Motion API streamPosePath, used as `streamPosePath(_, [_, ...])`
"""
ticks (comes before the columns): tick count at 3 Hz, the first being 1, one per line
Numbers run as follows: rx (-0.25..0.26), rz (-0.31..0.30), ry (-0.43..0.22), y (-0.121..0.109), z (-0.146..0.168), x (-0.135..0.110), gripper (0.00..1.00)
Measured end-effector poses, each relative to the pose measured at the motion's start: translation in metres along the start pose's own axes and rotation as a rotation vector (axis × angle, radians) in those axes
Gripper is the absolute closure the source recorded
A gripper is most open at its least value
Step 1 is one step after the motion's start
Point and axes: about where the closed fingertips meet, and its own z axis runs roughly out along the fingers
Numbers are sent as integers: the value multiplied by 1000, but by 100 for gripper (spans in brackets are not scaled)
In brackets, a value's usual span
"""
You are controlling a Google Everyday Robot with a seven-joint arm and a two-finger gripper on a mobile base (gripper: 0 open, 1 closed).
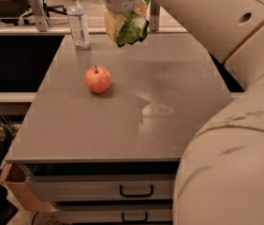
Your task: Move green rice chip bag near blue plastic bottle
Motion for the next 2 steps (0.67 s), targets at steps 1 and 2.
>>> streamPosePath(1, [30, 71, -24, -13, 15, 0, 100])
streamPosePath(2, [25, 110, -70, -25, 36, -6, 100])
